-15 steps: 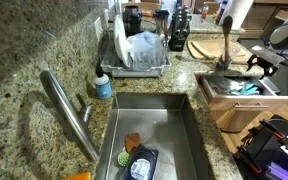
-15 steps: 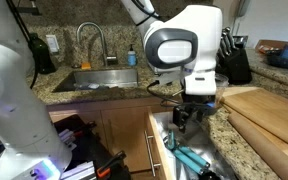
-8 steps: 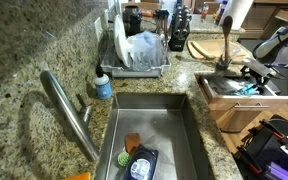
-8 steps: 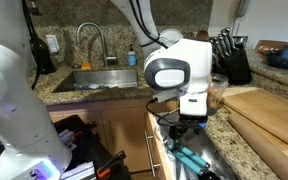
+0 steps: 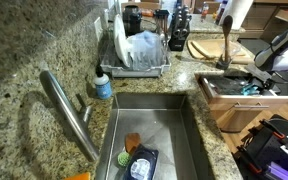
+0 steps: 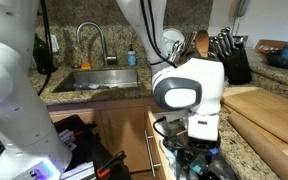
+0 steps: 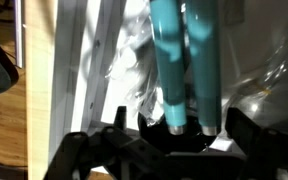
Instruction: Put the can opener in the drawer then put it back on the counter top
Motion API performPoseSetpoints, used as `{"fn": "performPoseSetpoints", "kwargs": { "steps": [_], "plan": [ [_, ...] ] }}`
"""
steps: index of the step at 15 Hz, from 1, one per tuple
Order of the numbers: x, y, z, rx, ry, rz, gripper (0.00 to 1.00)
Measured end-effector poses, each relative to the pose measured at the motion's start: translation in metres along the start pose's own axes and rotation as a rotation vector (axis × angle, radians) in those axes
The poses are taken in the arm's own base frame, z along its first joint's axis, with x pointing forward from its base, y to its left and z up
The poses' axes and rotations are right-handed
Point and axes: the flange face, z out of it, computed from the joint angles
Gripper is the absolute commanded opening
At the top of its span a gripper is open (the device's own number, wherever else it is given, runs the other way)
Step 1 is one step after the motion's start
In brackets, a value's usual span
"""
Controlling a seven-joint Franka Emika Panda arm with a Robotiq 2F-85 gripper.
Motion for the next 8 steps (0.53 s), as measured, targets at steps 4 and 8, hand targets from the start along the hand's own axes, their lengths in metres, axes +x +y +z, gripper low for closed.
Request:
{"fn": "performPoseSetpoints", "kwargs": {
  "steps": [4, 8],
  "plan": [
    [0.0, -0.003, 0.013, -0.021, 0.02, 0.007, 1.0],
    [-0.011, -0.005, 0.015, -0.023, -0.009, 0.004, 1.0]
  ]
}}
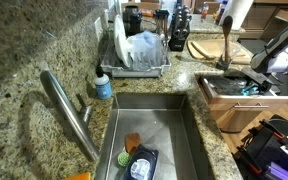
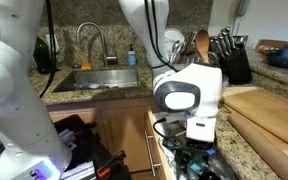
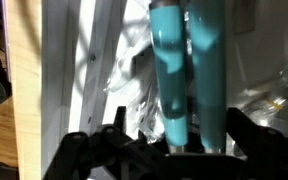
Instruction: Put the can opener in the drawer then put it back on the counter top
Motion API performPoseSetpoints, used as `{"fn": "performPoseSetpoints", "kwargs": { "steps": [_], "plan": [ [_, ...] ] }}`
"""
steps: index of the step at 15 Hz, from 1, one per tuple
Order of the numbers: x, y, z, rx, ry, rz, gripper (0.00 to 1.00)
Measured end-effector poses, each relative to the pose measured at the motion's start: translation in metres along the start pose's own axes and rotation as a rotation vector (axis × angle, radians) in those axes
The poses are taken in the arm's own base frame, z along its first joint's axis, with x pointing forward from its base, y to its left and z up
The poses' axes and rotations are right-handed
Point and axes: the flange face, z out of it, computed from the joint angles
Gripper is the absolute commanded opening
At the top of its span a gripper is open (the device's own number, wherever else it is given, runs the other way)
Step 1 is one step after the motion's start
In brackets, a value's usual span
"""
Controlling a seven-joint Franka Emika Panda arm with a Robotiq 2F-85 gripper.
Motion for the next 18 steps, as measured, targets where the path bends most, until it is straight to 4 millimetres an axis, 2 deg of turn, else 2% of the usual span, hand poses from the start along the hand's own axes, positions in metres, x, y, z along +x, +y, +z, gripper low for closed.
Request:
{"fn": "performPoseSetpoints", "kwargs": {
  "steps": [1, 2, 4, 10, 11, 14, 16, 18],
  "plan": [
    [-0.0039, -0.0008, 0.0004, 0.001, -0.005, -0.002, 0.93],
    [-0.0059, -0.0014, 0.0005, 0.001, -0.007, -0.004, 0.74],
    [-0.0064, -0.0022, 0.0001, 0.003, -0.006, -0.005, 0.67],
    [-0.0043, -0.0042, -0.0015, 0.01, -0.007, 0.008, 0.22],
    [-0.0042, -0.004, -0.0014, 0.009, -0.007, 0.009, 0.2],
    [-0.0038, -0.0042, -0.0016, 0.011, -0.007, 0.01, 0.0],
    [-0.0037, -0.0042, -0.0016, 0.011, -0.007, 0.013, 0.04],
    [-0.004, -0.0038, -0.003, 0.002, -0.017, 0.014, 0.04]
  ]
}}
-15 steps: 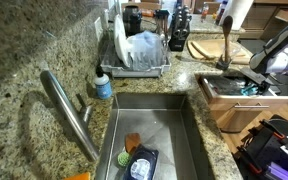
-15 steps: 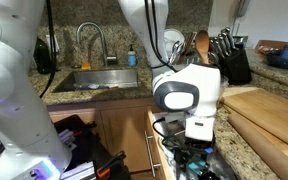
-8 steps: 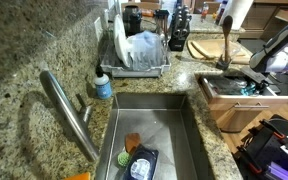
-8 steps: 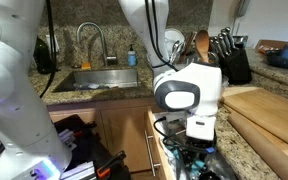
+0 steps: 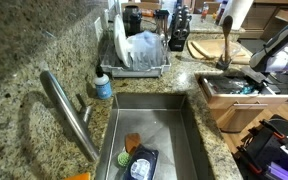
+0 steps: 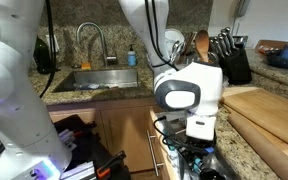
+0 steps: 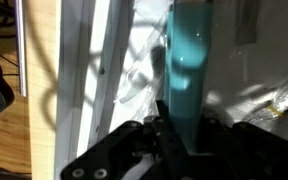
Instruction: Put the can opener in the drawer then put it back on the counter top
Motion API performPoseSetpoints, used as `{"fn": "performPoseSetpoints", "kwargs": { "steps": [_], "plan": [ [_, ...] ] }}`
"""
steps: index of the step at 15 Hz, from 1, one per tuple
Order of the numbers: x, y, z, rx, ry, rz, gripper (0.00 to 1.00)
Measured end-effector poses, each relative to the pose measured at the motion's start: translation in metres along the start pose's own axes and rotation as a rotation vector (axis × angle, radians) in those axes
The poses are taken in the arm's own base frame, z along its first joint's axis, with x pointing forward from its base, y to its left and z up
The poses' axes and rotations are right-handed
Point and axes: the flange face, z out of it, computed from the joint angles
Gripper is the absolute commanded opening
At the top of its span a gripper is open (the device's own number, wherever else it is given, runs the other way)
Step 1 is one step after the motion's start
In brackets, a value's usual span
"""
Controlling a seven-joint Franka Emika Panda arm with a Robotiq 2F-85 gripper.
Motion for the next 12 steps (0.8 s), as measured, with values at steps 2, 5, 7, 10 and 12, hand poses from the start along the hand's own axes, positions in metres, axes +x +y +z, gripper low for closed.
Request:
{"fn": "performPoseSetpoints", "kwargs": {
  "steps": [2, 5, 7, 10, 12],
  "plan": [
    [0.0, -0.001, -0.01, -0.001, -0.017, -0.017, 0.04],
    [0.004, -0.004, -0.048, 0.044, -0.024, -0.08, 0.04],
    [0.008, -0.002, -0.084, 0.108, -0.022, -0.134, 0.04],
    [0.016, 0.012, -0.134, 0.183, -0.023, -0.195, 0.04],
    [0.02, 0.023, -0.159, 0.197, -0.04, -0.218, 0.04]
  ]
}}
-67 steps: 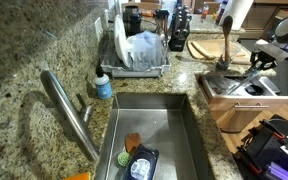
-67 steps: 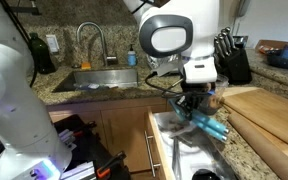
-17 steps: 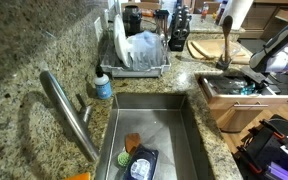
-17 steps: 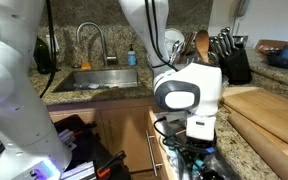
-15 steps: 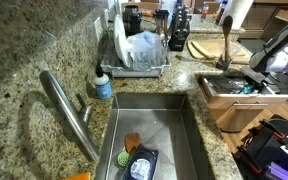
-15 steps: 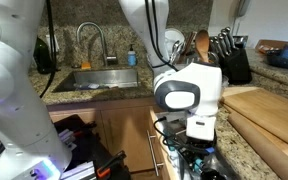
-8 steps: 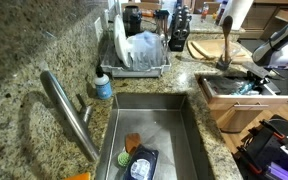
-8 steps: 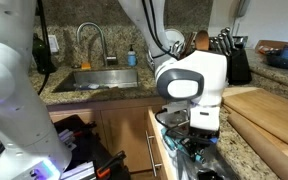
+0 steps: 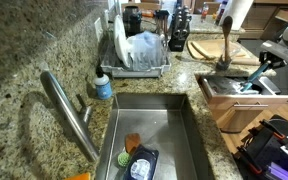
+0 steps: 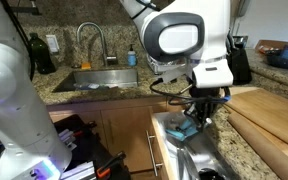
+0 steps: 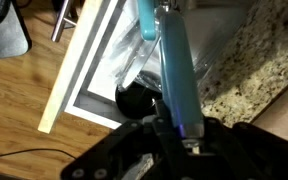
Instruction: Put the can opener in the drawer then put it back on the counter top
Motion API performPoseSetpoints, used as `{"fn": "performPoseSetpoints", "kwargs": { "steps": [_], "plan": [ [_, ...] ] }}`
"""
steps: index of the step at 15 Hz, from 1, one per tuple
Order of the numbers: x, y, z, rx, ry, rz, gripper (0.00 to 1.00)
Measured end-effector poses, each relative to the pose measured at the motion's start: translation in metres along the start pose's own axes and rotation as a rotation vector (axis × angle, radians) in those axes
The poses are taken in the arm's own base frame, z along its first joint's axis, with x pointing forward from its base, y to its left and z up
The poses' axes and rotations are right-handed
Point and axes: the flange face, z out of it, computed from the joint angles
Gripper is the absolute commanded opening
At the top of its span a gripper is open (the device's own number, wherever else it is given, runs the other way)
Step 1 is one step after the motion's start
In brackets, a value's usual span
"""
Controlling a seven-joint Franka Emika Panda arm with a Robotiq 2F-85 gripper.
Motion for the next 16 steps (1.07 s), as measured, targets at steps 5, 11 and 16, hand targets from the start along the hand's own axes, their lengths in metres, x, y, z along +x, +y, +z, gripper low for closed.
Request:
{"fn": "performPoseSetpoints", "kwargs": {
  "steps": [5, 11, 16],
  "plan": [
    [-0.009, 0.013, -0.042, -0.019, -0.084, -0.043, 0.04],
    [-0.041, 0.008, -0.09, 0.078, -0.291, -0.033, 0.04],
    [-0.155, -0.025, -0.141, 0.12, -0.483, -0.158, 0.04]
  ]
}}
